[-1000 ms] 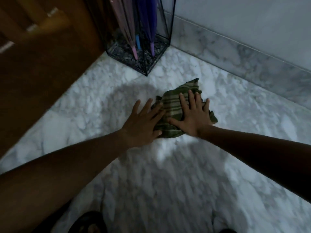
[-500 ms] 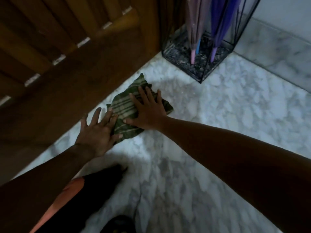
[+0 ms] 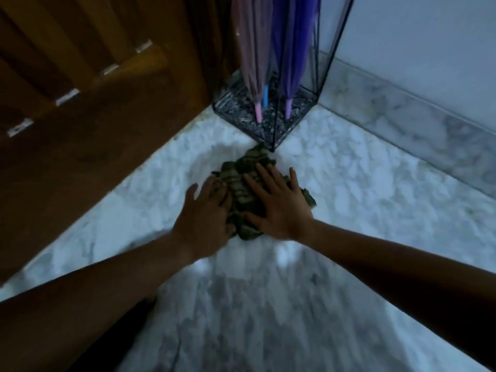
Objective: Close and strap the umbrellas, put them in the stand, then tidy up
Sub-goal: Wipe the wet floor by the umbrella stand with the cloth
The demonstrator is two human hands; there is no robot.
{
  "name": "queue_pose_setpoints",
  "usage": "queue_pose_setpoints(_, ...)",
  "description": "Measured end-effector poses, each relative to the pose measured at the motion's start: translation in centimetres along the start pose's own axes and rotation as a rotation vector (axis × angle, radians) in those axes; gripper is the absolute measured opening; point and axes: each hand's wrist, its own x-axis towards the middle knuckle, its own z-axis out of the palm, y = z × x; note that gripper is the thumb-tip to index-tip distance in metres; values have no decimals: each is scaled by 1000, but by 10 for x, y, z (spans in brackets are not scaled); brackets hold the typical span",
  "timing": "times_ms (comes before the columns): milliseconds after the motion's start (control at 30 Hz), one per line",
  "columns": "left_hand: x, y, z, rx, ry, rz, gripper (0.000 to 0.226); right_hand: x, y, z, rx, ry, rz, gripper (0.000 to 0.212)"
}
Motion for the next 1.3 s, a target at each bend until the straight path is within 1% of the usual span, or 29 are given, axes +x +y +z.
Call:
queue_pose_setpoints(67, 2, 29, 8, 7, 44, 170, 70, -34, 30, -3, -24, -32, -21, 89)
queue_pose_setpoints(100, 7, 41, 10, -33, 52, 203, 70, -45, 49, -6, -16, -46, 18, 90)
queue_pose_setpoints(200, 48, 82, 1, -142, 84, 230, 74, -67, 110, -15, 30, -56, 264, 93)
queue_pose_setpoints(267, 88, 108, -8, -132, 89, 225, 71, -70, 146, -22, 83, -63, 428, 96)
queue_pose_setpoints(333, 126, 131, -21, -112, 94, 216, 68, -72, 168, -28, 92, -53, 525, 100)
queue_pose_setpoints(400, 157, 146, -31, -106, 103, 233, 67, -73, 178, -29, 133, -36, 646, 95)
queue_pose_setpoints(467, 176, 154, -34, -110, 121, 262, 61, -77, 177, -24, 178, 15, 763, 83)
queue_pose_setpoints(533, 177, 155, -35, -157, 168, 325, 50, -86, 163, -17, 195, 100, 824, 71)
queue_pose_setpoints(600, 161, 155, -34, -257, 183, 425, 37, -101, 138, -13, 220, 165, 828, 62)
queue_pose_setpoints(633, 148, 155, -35, -282, 172, 463, 32, -110, 123, -11, 240, 167, 812, 60)
queue_pose_setpoints(700, 117, 153, -50, -279, 48, 452, 27, -129, 93, -14, 280, 118, 770, 61)
queue_pose_setpoints(733, 102, 152, -61, -289, -39, 421, 29, -138, 81, -22, 328, 85, 761, 60)
queue_pose_setpoints(767, 88, 149, -75, -310, -131, 376, 32, -143, 70, -35, 415, 49, 775, 54)
queue_pose_setpoints(800, 72, 145, -91, -355, -207, 336, 36, -146, 61, -56, 529, 14, 792, 45)
queue_pose_setpoints(867, 40, 135, -137, -508, -256, 253, 40, -148, 45, -112, 726, -65, 824, 36)
queue_pose_setpoints(967, -12, 122, -225, -719, -184, 185, 41, -156, 17, -222, 918, -126, 845, 43)
queue_pose_setpoints(1033, -43, 112, -304, -801, -126, 186, 38, -163, -3, -310, 1067, -90, 844, 42)
queue_pose_setpoints(1067, -58, 104, -347, -831, -97, 184, 35, -167, -15, -360, 1105, -67, 830, 41)
queue_pose_setpoints(1167, -112, 77, -491, -907, -50, 98, 28, -180, -53, -512, 1153, 51, 740, 34)
queue_pose_setpoints(1233, -152, 55, -588, -910, -5, 76, 24, -190, -84, -611, 1156, 102, 590, 24)
queue_pose_setpoints(1267, -173, 42, -635, -891, 21, 86, 22, -194, -100, -658, 1108, 111, 493, 20)
queue_pose_setpoints(1300, -196, 30, -681, -858, 36, 89, 19, -199, -117, -700, 1021, 101, 403, 22)
